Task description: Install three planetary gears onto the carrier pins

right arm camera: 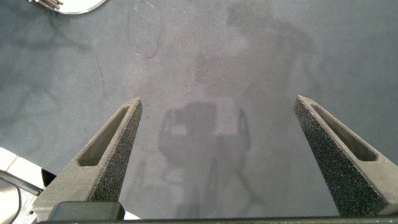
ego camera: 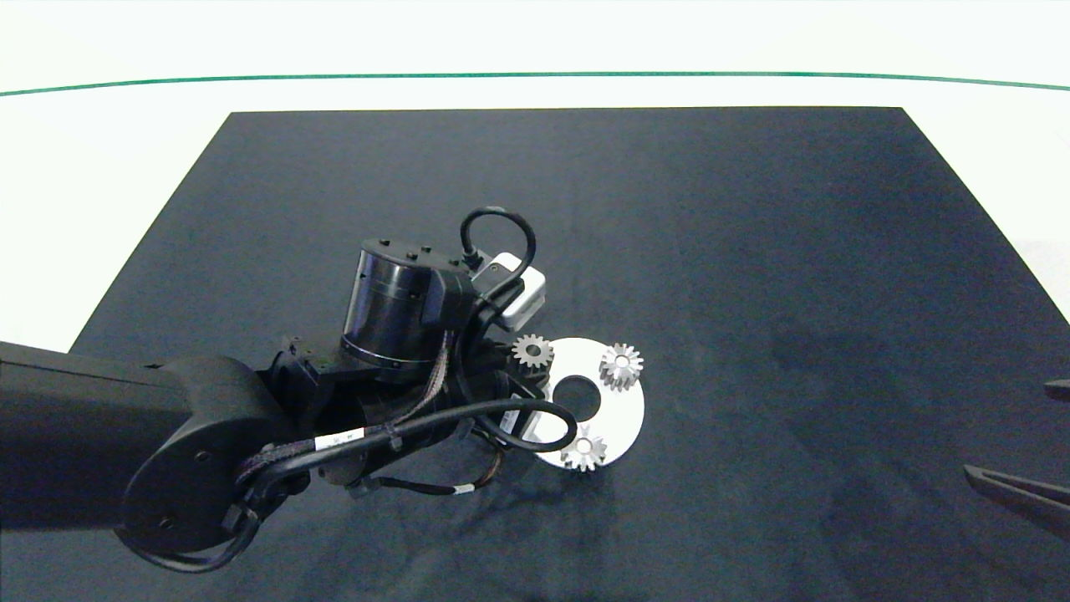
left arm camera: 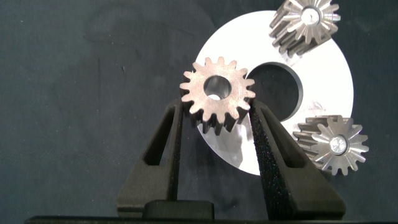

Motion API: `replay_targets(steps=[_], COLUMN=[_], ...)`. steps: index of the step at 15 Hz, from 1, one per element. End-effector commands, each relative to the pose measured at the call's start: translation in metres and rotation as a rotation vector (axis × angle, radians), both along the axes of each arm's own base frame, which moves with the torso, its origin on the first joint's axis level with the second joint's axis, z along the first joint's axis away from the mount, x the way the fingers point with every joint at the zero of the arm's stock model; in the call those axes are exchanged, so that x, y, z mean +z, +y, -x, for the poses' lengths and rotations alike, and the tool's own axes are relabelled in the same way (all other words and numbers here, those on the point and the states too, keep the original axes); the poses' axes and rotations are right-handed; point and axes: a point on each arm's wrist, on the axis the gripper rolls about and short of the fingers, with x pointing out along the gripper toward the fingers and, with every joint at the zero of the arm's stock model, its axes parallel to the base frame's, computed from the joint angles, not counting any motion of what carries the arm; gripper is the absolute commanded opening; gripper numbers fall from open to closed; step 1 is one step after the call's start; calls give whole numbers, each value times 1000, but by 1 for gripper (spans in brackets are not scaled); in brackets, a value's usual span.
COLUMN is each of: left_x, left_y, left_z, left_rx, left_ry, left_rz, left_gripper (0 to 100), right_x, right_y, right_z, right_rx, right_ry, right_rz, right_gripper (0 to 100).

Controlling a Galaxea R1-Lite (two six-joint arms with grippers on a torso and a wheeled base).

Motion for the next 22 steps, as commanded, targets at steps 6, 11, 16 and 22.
replay_targets(steps=[6, 11, 16, 22], left_x=[-1, -3, -2, -3], left_y=[2, 2, 2, 2], left_z=[-2, -2, -1, -2], left_rx=[8, 6, 4, 3], left_ry=[1, 2, -8, -6], left_rz=[-3, -11, -1, -7], left_gripper=[1, 1, 1, 1], right_x=[-1, 0, -2, -2], right_y=[0, 0, 0, 0], right_z=[1, 1, 1, 2], right_rx=[12, 12, 14, 14], right_ry=[4, 3, 7, 5], right_rz=[-2, -2, 0, 0], right_gripper=[100, 100, 100, 100])
